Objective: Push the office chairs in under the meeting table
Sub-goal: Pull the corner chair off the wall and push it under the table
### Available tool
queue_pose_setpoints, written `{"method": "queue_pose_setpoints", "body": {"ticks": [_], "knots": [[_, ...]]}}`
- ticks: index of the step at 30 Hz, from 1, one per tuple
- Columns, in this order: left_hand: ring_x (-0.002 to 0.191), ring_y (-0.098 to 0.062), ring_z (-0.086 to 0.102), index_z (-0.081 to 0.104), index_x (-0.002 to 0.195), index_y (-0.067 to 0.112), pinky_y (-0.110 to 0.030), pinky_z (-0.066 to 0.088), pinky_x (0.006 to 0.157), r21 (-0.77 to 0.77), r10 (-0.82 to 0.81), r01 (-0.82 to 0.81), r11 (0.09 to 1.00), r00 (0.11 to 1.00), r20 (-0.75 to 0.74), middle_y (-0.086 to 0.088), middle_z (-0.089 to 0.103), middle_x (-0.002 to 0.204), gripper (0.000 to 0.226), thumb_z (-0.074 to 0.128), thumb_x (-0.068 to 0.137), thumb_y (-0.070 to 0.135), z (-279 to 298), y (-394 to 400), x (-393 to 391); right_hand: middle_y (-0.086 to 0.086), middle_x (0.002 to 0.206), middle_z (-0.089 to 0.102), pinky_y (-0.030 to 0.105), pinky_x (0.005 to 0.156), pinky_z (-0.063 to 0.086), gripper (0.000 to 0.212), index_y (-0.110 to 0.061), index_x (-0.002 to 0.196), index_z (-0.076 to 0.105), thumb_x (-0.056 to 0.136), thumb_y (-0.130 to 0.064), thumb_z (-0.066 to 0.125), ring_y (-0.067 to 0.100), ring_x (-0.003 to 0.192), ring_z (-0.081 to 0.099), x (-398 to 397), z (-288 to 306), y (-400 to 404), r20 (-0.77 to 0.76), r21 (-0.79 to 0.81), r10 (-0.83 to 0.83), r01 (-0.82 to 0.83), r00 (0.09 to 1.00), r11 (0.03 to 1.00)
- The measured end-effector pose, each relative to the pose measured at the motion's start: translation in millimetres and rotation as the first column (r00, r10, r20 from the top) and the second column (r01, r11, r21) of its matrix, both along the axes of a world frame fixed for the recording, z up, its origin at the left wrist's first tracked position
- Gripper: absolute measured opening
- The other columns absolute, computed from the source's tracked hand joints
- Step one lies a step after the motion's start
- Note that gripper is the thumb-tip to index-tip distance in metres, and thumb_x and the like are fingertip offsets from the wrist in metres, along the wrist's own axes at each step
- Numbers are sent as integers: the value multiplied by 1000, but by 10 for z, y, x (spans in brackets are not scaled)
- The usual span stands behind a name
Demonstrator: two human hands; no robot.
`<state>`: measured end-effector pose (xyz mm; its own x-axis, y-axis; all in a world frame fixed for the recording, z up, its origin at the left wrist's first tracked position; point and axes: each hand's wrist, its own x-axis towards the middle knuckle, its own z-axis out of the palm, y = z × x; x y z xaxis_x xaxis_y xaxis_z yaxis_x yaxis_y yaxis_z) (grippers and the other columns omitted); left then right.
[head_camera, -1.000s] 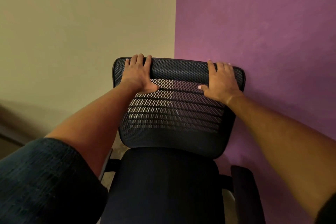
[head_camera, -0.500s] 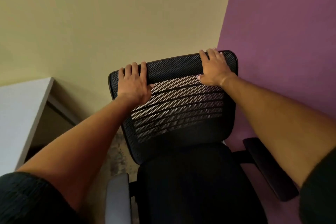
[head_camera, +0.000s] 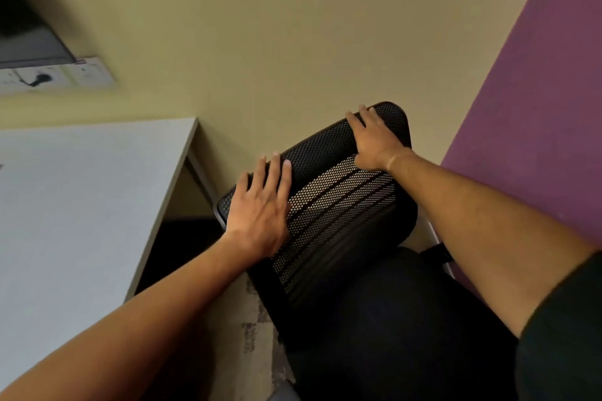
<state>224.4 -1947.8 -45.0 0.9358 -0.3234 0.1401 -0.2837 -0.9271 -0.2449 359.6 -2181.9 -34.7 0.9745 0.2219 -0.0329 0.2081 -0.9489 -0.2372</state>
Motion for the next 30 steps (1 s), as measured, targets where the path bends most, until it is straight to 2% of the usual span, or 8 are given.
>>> {"method": "queue_pose_setpoints", "body": {"ticks": [2, 5, 10, 16, 20, 24, 28, 30], "knots": [[147, -38, -3, -5, 153, 5, -51, 11, 117, 23, -36, 37, 999, 999, -39, -21, -5, 160, 78, 35, 91, 32, 23, 82, -232, 11, 164, -11, 55, 119, 20, 103, -19, 157, 2, 80, -3, 70, 30, 150, -9, -75, 8, 176, -34, 23, 8, -7, 999, 1000], [145, -38, -19, -11, 152, 6, -52, -3, 118, 78, -60, 68, 995, 993, -101, -22, -19, 158, 86, 37, 87, 35, 80, 265, -645, 12, 164, -11, 55, 119, 20, 100, -19, 157, 4, 82, -4, 67, 29, 150, -9, -276, 76, 514, -78, 42, 46, -43, 996, 998], [136, -41, -36, -13, 150, 5, -55, -10, 115, 142, -76, 109, 984, 973, -217, -26, -33, 151, 88, 36, 87, 42, 170, 392, -1313, 13, 164, -7, 46, 119, 12, 84, -16, 157, 9, 86, -9, 53, 29, 150, -6, -680, 263, 1023, -152, 109, 81, -64, 985, 992], [133, -43, -40, -8, 150, 0, -58, -24, 109, 192, -113, 184, 964, 937, -332, -29, -29, 151, 82, 27, 93, 47, 226, 418, -2005, 14, 164, -5, 46, 119, 7, 66, -10, 156, 12, 96, -17, 38, 29, 150, -4, -1234, 442, 1528, -233, 135, 107, -77, 967, 988], [140, -41, -29, -1, 151, 0, -58, -31, 101, 215, -153, 270, 938, 884, -443, -28, -14, 156, 77, 26, 96, 47, 244, 318, -2354, 12, 164, -7, 43, 119, 5, 67, -12, 157, 10, 96, -21, 38, 27, 150, -5, -1611, 491, 1712, -281, 138, 118, -81, 953, 987], [145, -36, -17, 8, 152, 3, -52, -29, 103, 110, -214, 299, 948, 853, -476, -25, -1, 159, 70, 25, 98, 45, 284, 261, -2596, 11, 164, -9, 43, 119, 3, 69, -14, 157, 6, 96, -23, 38, 28, 150, -6, -1939, 514, 1838, -307, 115, 130, -99, 943, 988], [148, -27, -8, 20, 153, 12, -45, -19, 115, -82, -313, 308, 948, 850, -424, -18, 8, 160, 69, 26, 96, 52, 387, 312, -2761, 12, 164, -9, 43, 120, 6, 71, -17, 157, 4, 96, -23, 39, 31, 150, -3, -2249, 528, 1886, -329, 116, 138, -105, 934, 988], [149, -24, -2, 28, 151, 16, -41, -13, 118, -216, -356, 293, 931, 859, -368, -16, 14, 160, 68, 28, 95, 55, 451, 366, -2828, 13, 164, -4, 43, 120, 11, 72, -20, 157, 3, 95, -23, 40, 33, 150, 4, -2413, 522, 1871, -323, 146, 122, -79, 939, 986]]}}
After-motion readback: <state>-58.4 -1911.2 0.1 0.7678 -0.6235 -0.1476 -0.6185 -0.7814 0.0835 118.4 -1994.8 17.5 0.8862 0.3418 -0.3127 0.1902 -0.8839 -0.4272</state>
